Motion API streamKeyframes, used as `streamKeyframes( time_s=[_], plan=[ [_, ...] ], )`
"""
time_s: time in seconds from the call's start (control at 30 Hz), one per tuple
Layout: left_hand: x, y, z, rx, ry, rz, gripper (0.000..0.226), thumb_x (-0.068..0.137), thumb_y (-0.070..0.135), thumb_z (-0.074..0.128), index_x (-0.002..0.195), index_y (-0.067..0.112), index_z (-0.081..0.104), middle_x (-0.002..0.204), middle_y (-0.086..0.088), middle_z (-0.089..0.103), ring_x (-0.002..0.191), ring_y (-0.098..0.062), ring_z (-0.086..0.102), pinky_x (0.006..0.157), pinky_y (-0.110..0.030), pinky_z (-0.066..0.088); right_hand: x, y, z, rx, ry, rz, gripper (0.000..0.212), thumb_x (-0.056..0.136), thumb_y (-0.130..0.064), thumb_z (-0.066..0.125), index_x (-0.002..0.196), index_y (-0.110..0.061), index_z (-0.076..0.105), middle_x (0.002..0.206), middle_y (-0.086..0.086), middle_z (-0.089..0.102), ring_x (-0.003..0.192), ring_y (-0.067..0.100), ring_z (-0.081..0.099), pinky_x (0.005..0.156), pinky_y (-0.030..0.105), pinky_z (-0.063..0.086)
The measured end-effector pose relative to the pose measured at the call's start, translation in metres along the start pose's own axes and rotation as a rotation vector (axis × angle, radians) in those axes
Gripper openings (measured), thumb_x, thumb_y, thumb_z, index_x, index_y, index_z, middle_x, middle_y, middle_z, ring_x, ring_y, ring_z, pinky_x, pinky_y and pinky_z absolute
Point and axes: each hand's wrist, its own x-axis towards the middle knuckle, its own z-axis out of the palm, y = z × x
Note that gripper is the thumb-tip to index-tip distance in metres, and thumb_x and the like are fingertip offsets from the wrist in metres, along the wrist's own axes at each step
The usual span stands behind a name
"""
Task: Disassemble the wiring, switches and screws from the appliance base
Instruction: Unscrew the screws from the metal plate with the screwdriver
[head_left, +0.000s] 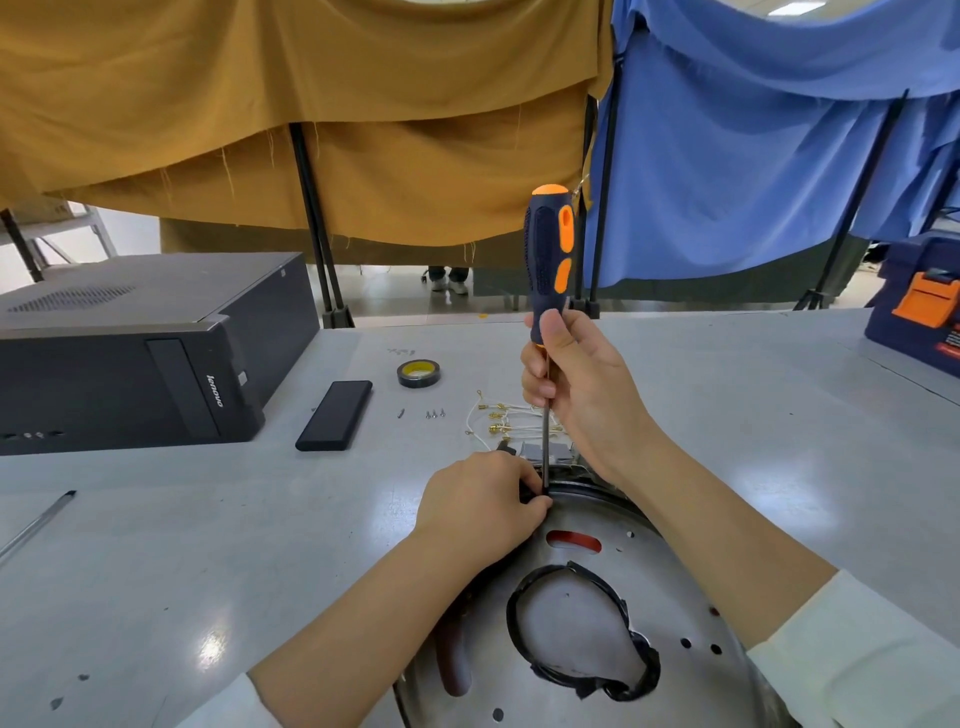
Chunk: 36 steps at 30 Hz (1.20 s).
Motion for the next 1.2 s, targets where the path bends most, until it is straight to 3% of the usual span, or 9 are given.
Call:
streamKeyframes(
  time_s=[0.1,0.3,0.4,0.53,0.73,0.83,0.93,1.07,1.2],
  plan=[
    [0.000,0.000,0.001,0.004,0.010,0.007,0.018,0.085,0.048,0.057,0.093,0.035,0.066,0.094,0.013,0.066,0.084,-0.010,0.059,0.062,-0.023,0.037,0.000,0.001,0.002,0.016,-0.009,0.016,0.035,0.098,-0.039,0.038,0.105,-0.013,0.060,0.066,-0.003,0.043,0.052,0.009,0.033,0.054,0.024,0.031],
    [0.002,0.000,0.004,0.031,0.031,0.075,0.017,0.087,0.045,0.056,0.089,0.031,0.065,0.104,0.013,0.060,0.091,-0.010,0.058,0.065,-0.024,0.039,0.001,-0.004,0.004,0.067,-0.041,0.072,0.041,0.089,-0.046,0.045,0.108,-0.011,0.052,0.060,-0.007,0.039,0.051,0.008,0.026,0.052,0.024,0.025],
    [0.004,0.000,0.004,0.041,0.026,0.110,0.017,0.087,0.044,0.056,0.089,0.029,0.064,0.107,0.014,0.058,0.092,-0.009,0.057,0.065,-0.024,0.037,-0.002,-0.008,0.006,-0.050,0.018,0.040,0.026,0.089,-0.037,0.057,0.100,-0.014,0.051,0.058,-0.008,0.035,0.049,0.008,0.028,0.049,0.023,0.026],
    [0.004,-0.001,0.002,0.020,0.034,0.124,0.012,0.084,0.043,0.058,0.082,0.032,0.062,0.103,0.015,0.058,0.086,-0.007,0.056,0.062,-0.022,0.035,-0.005,-0.016,0.003,-0.040,0.025,0.024,0.007,0.097,-0.022,0.052,0.091,-0.018,0.050,0.057,-0.006,0.034,0.049,0.009,0.027,0.052,0.028,0.024],
    [0.005,0.000,-0.004,-0.025,0.057,0.117,0.009,0.080,0.042,0.061,0.076,0.035,0.056,0.094,0.017,0.056,0.081,-0.003,0.053,0.058,-0.017,0.035,-0.009,-0.037,-0.005,-0.253,0.012,-0.032,0.011,0.100,-0.019,0.046,0.092,-0.014,0.051,0.060,-0.003,0.056,0.054,0.015,0.051,0.057,0.027,0.048],
    [0.005,0.002,-0.003,-0.001,0.035,0.137,0.012,0.081,0.042,0.060,0.075,0.035,0.052,0.091,0.016,0.054,0.079,-0.003,0.051,0.055,-0.016,0.031,-0.010,-0.042,-0.006,-0.404,-0.034,-0.028,0.010,0.100,-0.023,0.045,0.095,-0.016,0.051,0.064,-0.005,0.061,0.058,0.012,0.058,0.062,0.022,0.050],
    [0.004,0.005,-0.002,0.065,-0.021,0.145,0.012,0.083,0.041,0.059,0.079,0.030,0.055,0.093,0.012,0.057,0.082,-0.009,0.056,0.060,-0.023,0.034,-0.013,-0.040,-0.001,-0.526,-0.118,0.023,0.012,0.101,-0.025,0.042,0.098,-0.016,0.049,0.070,-0.002,0.057,0.058,0.010,0.052,0.067,0.029,0.049],
    [0.004,0.007,0.000,0.080,-0.052,0.131,0.015,0.085,0.039,0.058,0.079,0.026,0.052,0.096,0.008,0.057,0.085,-0.016,0.058,0.064,-0.025,0.039,-0.012,-0.036,0.006,-0.361,-0.122,0.076,0.013,0.101,-0.023,0.043,0.092,-0.014,0.045,0.065,-0.004,0.038,0.053,0.007,0.036,0.059,0.024,0.041],
    [0.004,0.009,0.000,0.109,-0.093,0.138,0.017,0.089,0.037,0.054,0.085,0.021,0.049,0.104,0.001,0.055,0.089,-0.020,0.057,0.068,-0.029,0.042,-0.011,-0.035,0.010,-0.273,-0.054,0.083,0.018,0.098,-0.026,0.049,0.082,-0.019,0.046,0.060,-0.006,0.034,0.050,0.007,0.033,0.055,0.024,0.035]
  ],
)
